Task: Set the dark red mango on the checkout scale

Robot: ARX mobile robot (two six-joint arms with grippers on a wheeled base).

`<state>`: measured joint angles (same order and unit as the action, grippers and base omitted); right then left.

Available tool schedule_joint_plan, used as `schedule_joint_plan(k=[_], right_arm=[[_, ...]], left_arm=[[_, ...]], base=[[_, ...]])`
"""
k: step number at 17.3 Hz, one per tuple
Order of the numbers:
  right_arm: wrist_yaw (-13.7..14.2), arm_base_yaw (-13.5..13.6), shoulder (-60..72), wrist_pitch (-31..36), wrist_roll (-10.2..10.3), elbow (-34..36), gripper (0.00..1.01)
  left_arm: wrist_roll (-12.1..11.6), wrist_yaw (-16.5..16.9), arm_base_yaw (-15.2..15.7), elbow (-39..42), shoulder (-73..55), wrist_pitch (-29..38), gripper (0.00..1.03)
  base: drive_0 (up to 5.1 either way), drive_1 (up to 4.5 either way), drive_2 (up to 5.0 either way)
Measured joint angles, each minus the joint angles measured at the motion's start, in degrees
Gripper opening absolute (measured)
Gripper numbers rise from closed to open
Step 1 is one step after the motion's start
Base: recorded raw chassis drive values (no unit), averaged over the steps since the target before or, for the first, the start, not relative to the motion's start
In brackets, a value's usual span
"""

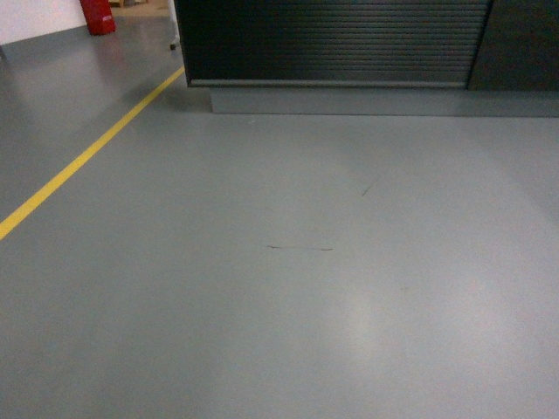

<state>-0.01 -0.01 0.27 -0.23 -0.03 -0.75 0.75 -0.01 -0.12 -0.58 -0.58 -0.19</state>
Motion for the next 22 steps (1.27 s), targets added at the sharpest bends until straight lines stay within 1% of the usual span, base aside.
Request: schedule_joint_plan(k=[22], right_arm=[[0.0,0.0,0.0,0.0,0.0,0.0,0.98]], left_arm=[[0.0,0.0,0.0,0.0,0.0,0.0,0.98]], base=[[0.0,0.0,0.0]])
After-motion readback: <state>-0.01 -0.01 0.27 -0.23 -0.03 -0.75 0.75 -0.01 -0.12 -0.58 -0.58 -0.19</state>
